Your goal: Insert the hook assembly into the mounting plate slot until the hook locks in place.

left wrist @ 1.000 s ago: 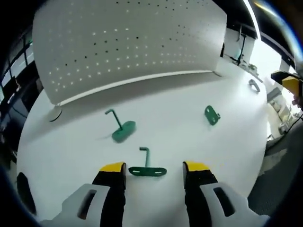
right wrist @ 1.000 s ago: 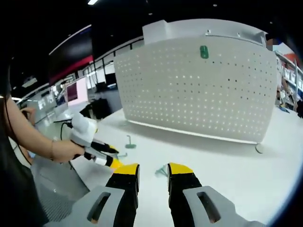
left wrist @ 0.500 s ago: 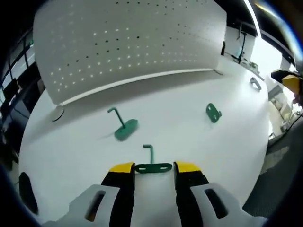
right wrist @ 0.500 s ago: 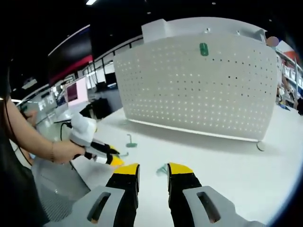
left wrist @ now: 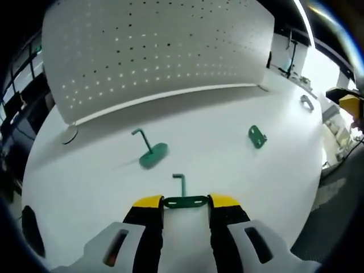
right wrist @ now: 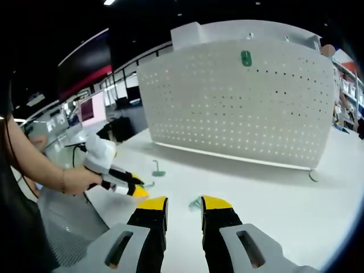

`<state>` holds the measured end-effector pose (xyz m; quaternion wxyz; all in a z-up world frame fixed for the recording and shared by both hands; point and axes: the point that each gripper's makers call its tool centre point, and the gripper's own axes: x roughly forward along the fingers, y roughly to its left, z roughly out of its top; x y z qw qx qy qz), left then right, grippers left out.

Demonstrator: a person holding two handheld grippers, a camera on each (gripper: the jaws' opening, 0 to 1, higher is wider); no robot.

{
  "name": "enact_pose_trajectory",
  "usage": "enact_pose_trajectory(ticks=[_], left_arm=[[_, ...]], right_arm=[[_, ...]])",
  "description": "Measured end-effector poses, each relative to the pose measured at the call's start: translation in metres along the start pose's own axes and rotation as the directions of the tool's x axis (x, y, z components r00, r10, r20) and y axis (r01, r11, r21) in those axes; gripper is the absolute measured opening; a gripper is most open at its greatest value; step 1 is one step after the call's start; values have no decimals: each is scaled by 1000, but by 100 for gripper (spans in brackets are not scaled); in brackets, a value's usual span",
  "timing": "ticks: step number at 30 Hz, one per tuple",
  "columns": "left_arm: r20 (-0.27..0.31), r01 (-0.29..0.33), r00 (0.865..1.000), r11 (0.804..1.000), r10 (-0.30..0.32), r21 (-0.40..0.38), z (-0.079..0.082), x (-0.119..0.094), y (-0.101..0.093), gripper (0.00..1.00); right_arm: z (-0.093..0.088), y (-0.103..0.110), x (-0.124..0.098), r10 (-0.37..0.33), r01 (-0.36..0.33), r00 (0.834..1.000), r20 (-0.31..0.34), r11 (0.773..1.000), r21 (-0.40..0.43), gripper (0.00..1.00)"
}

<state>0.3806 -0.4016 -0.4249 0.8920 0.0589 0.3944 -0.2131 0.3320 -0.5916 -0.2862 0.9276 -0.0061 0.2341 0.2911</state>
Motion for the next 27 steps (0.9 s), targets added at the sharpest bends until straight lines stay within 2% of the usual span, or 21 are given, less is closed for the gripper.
enact_pose_trajectory(ticks=[18, 27], left_arm=[[26, 10, 1000, 1000, -9, -2, 10, -14, -4, 31], [50, 43, 998, 999, -44, 19, 21, -21, -12, 30]], right_arm=[[0, 0, 0, 4, -4, 1000, 0, 1000, -5, 22], [3, 1, 0, 10, -10, 1000, 6, 1000, -5, 22]])
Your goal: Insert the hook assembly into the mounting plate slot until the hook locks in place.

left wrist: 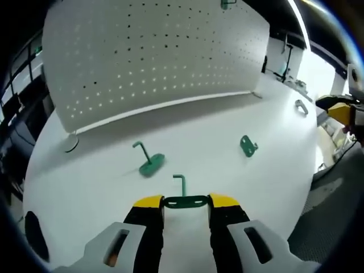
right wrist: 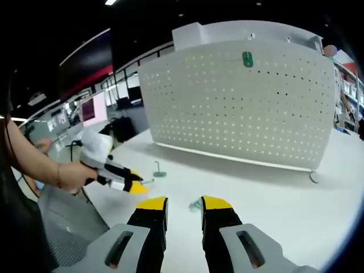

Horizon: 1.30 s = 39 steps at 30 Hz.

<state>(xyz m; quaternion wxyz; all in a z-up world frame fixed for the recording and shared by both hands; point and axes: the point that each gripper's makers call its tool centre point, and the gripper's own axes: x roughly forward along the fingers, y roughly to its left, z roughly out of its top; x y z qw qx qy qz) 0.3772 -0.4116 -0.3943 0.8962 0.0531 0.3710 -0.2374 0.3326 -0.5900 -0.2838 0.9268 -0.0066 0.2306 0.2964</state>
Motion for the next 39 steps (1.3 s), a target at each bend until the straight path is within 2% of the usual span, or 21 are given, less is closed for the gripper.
enact_pose_trajectory(ticks=[9, 12, 17, 22, 28, 33, 39], left_arm=[[19, 38, 999, 999, -38, 34, 20, -14, -7, 30], [28, 39, 999, 998, -40, 52, 24, -15, -6, 30], [39, 55, 998, 998, -55, 24, 24, -21, -11, 30], [40, 86, 995, 995, -87, 41, 26, -34, -25, 30], [36, 137, 989, 987, -140, 79, 32, -49, -47, 30], [62, 196, 977, 975, -203, 100, 40, -62, -69, 30], [51, 223, 972, 969, -229, 108, 33, -70, -85, 30]], right_arm=[[9, 1, 4, 13, -13, 1000, 15, 1000, -9, 22], [12, 4, 5, 23, -22, 1000, 22, 1000, -14, 22], [12, 12, 10, 53, -53, 998, 17, 999, -10, 22], [16, 20, 11, 77, -77, 997, 24, 997, -16, 22], [12, 36, 14, 130, -130, 991, 6, 991, -6, 22], [10, 44, 12, 155, -155, 988, -2, 988, -6, 22], [-1, 48, 13, 186, -185, 982, -37, 982, 33, 22]])
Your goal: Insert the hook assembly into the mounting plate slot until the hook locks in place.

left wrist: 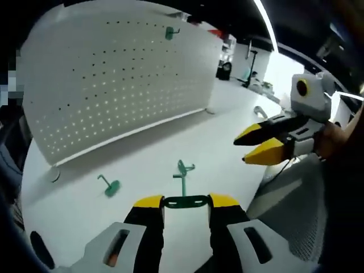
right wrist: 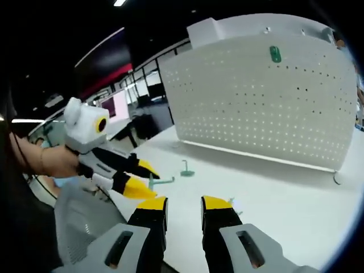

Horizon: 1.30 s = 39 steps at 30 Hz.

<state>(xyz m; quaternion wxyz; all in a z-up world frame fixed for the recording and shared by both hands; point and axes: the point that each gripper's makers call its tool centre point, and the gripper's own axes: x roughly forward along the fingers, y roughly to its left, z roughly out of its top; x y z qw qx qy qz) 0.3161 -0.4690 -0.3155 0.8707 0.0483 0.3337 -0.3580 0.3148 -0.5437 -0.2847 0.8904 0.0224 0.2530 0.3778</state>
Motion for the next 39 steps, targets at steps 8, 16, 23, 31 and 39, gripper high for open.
enact_pose_trajectory(ticks=[8, 16, 23, 31, 39], left_arm=[[-39, 30, 999, 992, -26, 123, 6, -13, -24, 30], [-64, 88, 995, 976, -77, 198, 13, -18, -42, 30], [-62, 170, 985, 960, -160, 224, 17, -23, -60, 30], [-47, 260, 965, 933, -256, 248, 25, -31, -74, 30], [-22, 336, 939, 901, -343, 276, 42, -43, -77, 30]], right_arm=[[-13, 8, 3, 83, -79, 996, -29, 989, 123, 22], [-15, 11, 0, 251, -236, 965, -80, 958, 160, 22], [-2, 4, -9, 350, -327, 932, -94, 925, 195, 21], [0, 29, -17, 535, -481, 837, -120, 821, 307, 23], [19, 47, -22, 630, -559, 776, -4, 691, 458, 22]])
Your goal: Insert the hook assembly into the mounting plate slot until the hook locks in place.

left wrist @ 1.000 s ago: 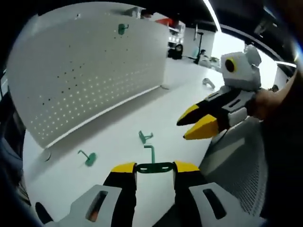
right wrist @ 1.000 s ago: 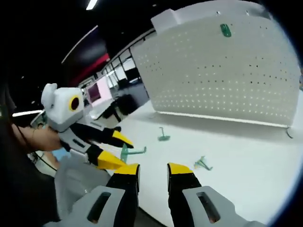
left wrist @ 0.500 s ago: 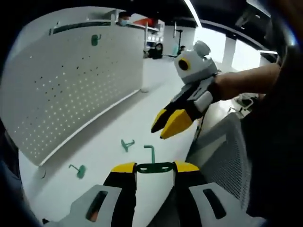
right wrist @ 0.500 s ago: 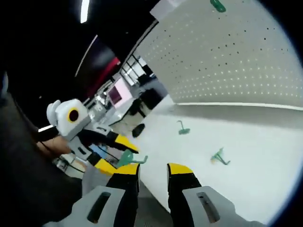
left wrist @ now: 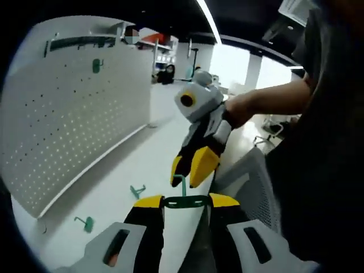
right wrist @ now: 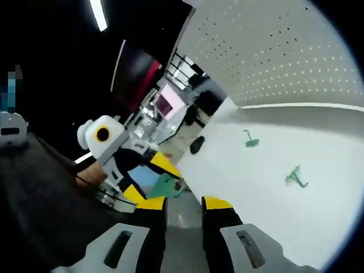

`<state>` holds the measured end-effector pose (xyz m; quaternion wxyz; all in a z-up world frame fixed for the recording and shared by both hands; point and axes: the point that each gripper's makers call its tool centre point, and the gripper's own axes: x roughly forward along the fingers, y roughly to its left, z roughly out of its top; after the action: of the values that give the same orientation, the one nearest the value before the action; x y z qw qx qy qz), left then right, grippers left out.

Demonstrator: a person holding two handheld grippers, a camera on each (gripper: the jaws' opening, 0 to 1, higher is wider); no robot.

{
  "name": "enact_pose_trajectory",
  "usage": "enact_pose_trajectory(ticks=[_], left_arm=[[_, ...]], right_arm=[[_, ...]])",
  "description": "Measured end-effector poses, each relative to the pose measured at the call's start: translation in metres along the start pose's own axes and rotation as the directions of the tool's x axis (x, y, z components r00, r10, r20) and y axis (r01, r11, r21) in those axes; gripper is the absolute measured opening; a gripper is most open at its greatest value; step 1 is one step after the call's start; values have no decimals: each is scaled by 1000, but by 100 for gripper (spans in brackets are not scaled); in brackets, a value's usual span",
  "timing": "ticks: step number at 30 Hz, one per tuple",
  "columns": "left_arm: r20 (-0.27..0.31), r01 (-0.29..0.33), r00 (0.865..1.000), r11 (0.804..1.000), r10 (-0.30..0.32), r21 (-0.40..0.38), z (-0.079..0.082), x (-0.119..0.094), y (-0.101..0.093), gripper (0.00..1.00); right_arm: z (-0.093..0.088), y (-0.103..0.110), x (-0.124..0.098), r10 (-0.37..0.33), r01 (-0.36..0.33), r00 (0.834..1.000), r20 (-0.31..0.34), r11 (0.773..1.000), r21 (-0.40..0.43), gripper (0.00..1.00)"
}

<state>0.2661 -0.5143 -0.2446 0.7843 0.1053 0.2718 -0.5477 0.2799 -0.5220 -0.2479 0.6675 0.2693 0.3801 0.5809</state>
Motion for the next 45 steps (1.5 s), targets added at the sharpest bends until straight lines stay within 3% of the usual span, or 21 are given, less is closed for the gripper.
enact_pose_trajectory(ticks=[4, 7, 15, 18, 25, 30, 33, 36, 39, 40, 43, 45], left_arm=[[12, 45, 999, 999, -45, 2, 6, -1, -5, 30], [13, 61, 998, 996, -62, 70, 11, 0, -11, 30], [48, 127, 990, 986, -133, 106, 23, 3, -27, 30], [40, 131, 990, 983, -137, 125, 22, 3, -27, 30], [35, 149, 987, 980, -155, 136, 23, 3, -29, 30], [15, 152, 988, 976, -156, 155, 23, 4, -29, 30], [9, 137, 990, 977, -141, 165, 22, 6, -26, 30], [7, 111, 993, 979, -114, 169, 21, 8, -21, 31], [7, 92, 996, 989, -93, 114, 24, 6, -16, 34], [46, 49, 998, 996, -53, 74, 31, 5, -8, 37], [51, 7, 999, 998, -4, -65, 31, 3, 6, 57], [62, -33, 997, 995, 39, -98, 33, 2, 19, 63]], right_arm=[[7, 7, -1, 48, -49, 999, 18, 998, 34, 18], [7, 20, -2, 114, -116, 993, 22, 989, 95, 15], [-7, 26, -3, 163, -156, 986, -31, 975, 155, 11], [-13, 33, -3, 208, -193, 977, -47, 957, 218, 5], [-10, 38, -3, 238, -226, 971, -13, 935, 272, 2], [-11, 37, -3, 228, -216, 973, -20, 943, 253, 1], [-9, 32, -3, 212, -198, 977, -17, 937, 287, 1], [-6, 30, -2, 178, -169, 984, -14, 956, 240, 1], [-3, 25, -1, 120, -114, 992, -34, 984, 140, 0], [-2, 26, 0, 110, -105, 993, -40, 986, 126, 0], [15, 25, 0, 50, -51, 999, 15, 997, 50, 0], [24, 21, -1, 5, -7, 999, 47, 1000, 26, 0]])
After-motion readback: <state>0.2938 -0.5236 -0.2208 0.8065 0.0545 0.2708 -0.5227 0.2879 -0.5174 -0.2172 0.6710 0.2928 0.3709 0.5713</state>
